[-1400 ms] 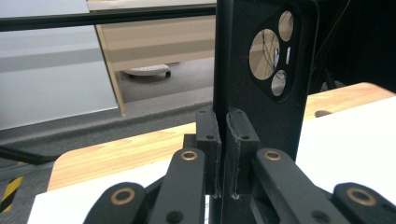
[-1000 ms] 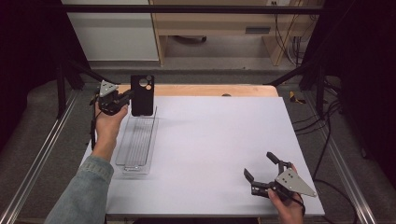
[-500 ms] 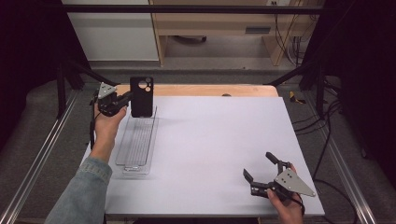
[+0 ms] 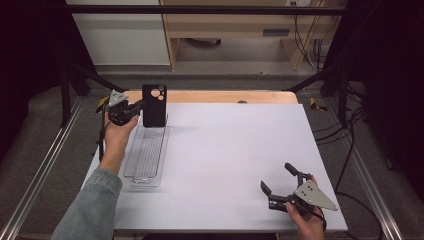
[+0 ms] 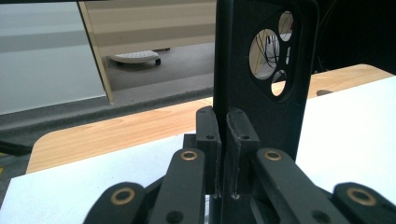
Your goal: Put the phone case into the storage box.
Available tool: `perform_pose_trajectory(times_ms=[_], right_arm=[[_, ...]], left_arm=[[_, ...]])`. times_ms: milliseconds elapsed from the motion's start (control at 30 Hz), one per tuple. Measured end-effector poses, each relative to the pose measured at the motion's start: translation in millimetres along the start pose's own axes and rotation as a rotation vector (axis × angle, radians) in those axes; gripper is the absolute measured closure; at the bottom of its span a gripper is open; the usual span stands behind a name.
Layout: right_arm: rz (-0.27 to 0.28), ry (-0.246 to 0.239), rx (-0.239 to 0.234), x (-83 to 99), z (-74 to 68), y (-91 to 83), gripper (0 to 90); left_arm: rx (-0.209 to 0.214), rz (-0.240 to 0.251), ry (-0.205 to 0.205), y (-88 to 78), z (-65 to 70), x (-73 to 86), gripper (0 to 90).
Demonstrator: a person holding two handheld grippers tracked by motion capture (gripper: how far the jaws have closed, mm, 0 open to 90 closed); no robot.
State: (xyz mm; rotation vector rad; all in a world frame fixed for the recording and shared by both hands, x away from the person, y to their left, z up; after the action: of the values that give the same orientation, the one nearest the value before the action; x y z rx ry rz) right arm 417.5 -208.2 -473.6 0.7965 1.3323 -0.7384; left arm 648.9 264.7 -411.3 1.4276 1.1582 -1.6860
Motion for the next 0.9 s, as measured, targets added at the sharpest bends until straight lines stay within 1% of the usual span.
perform_pose_trajectory(times_ms=[267, 400, 500, 700, 900], right_arm=[[-0.001, 0.003, 0.000, 0.1, -0.3, 0.2, 3.5], [-0.001, 0.002, -0.001, 0.1, -0.2, 0.1, 3.5], [0.000, 0.004, -0.001, 0.1, -0.2, 0.3, 3.5], [0.001, 0.003, -0.004, 0.0, -0.4, 0.0, 3.5], [0.001, 0.005, -0.005, -0.2, -0.4, -0.2, 3.5]], left_arm=[[-0.012, -0.015, -0.006, 1.1, -1.1, 1.0, 84.7], [-0.021, -0.025, -0.023, 3.6, -1.9, 2.4, 84.7], [-0.033, -0.044, -0.033, 5.6, -2.9, 3.5, 84.7], [-0.053, -0.065, -0.042, 9.2, -4.8, 6.6, 84.6], [-0.056, -0.069, -0.039, 10.5, -3.5, 6.9, 84.6]])
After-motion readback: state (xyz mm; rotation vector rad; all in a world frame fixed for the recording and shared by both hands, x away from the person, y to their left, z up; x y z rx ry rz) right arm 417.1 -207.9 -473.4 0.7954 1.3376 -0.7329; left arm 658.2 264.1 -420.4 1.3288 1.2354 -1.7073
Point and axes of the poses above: each handheld gripper's, and its own axes: y roughly forward along the jaws, x roughly out of its underside, z roughly to its right, the point moved 5 cm from there along y, roughly forward along the jaws, and after that the axes turned 8 degrees about z, right-handed, at the moved point
